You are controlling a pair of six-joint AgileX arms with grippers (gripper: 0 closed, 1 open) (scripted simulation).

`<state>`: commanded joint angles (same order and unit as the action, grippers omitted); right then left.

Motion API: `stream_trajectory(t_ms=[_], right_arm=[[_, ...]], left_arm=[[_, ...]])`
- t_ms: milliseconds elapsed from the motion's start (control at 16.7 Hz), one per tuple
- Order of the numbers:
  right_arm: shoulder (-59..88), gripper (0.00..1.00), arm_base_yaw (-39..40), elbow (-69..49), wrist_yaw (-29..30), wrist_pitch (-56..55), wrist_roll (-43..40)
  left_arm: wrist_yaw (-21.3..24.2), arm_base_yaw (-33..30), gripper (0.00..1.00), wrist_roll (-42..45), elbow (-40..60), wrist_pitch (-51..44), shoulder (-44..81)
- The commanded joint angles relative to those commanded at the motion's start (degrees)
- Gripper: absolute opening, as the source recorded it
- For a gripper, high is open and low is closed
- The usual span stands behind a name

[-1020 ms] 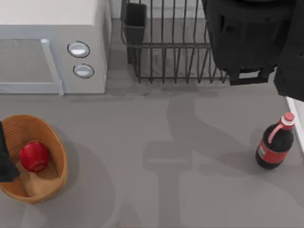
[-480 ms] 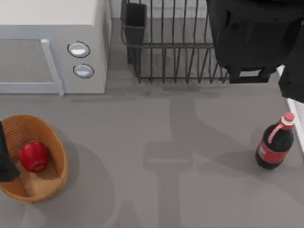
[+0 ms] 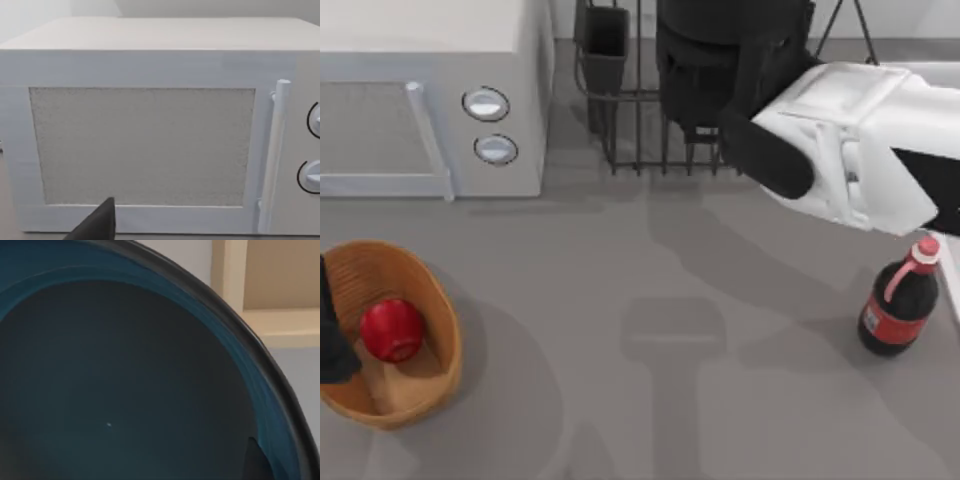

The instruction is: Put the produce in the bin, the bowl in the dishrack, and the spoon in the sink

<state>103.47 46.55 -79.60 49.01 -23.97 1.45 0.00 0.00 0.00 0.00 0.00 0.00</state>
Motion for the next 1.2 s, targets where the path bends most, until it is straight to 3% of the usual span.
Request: stream_trajectory(t_ms=[360,660,1200], right_arm=[[13.1,0.0,-10.2,3.0,-10.4,-15.6,-0.4],[13.7,0.0,-10.3,3.2,-10.9,-16.2,-0.4],[13.7,0.68,-10.3,3.2,-10.9,-16.2,-0.4]], left_arm=[[0.0,0.0,1.0,0.0,0.0,0.0,0.0],[0.0,0.0,1.0,0.0,0.0,0.0,0.0],[0.0,0.0,1.0,0.0,0.0,0.0,0.0]])
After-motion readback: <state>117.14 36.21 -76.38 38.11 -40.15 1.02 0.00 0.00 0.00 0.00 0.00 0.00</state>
